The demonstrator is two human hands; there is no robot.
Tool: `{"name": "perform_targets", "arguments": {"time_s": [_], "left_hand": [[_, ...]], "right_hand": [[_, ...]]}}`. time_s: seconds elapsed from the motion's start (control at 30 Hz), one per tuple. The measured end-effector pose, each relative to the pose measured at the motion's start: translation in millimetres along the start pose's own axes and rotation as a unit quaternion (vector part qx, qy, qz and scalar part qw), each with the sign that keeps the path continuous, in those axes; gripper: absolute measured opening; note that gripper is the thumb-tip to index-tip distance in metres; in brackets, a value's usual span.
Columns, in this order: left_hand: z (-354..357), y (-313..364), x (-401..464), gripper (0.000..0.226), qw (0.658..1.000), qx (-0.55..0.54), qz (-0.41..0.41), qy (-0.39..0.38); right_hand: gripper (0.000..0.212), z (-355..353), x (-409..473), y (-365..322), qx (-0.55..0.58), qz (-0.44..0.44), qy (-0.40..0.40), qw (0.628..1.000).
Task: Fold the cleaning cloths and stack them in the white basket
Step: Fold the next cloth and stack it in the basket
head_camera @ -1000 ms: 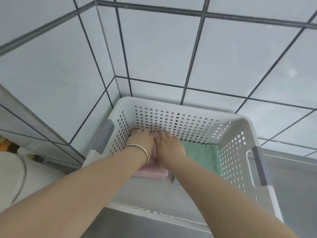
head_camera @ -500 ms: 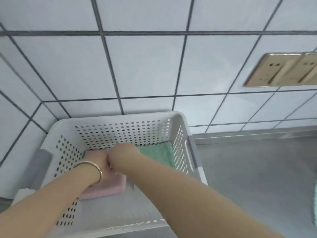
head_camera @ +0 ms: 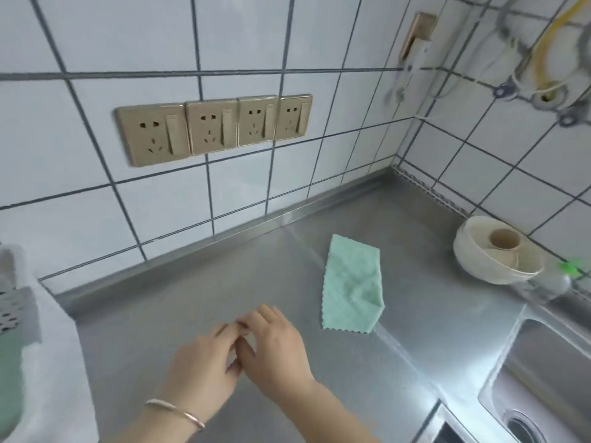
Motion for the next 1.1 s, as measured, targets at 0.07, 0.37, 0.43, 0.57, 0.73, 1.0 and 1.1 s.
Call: {"name": "perform_targets", "arguments": {"time_s": [0.07,0.37,0.43,0.57,0.73,1.0,1.1], "left_hand": [[18,49,10,0.03,0.998,-0.032,0.048,-0.006],[137,144,89,0.033,0.995,-0.041,-0.041,-0.082],[145,148,98,0.038,0.995,-0.018,-0.059,-0.084],[151,163,109,0.048,0.998,0.036,-0.034,-0.036],[125,191,129,0.019,0.992,0.089,0.046,0.072],[53,220,119,0.028,0.972,0.118,0.084,0.185],[11,215,94,0.026,0.965,0.111,0.065,0.229]], "right_hand": [[0.014,-6,-20,76,-0.07,0.053,-0.029,0.996],[0.035,-9,-51,277,-0.179,0.101,-0.155,0.966],[0.033,-5,-52,287,-0.186,0.071,-0.164,0.966],[0.019,-14,-43,296,-0.153,0.007,-0.098,0.983],[0.012,-52,-30,292,-0.025,-0.021,0.024,0.999],[0.024,-100,-8,276,-0.009,-0.019,0.091,0.996],[0.009,-121,3,258,-0.042,-0.025,0.091,0.995]]}}
Point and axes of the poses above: each hand's wrist, its own x-axis towards the middle knuckle, its own z-axis out of the palm, y = z × x, the point moved 7 cm from there along x, towards the middle knuckle, and after that the axes turned 4 degrees about x, right-handed, at the moved point
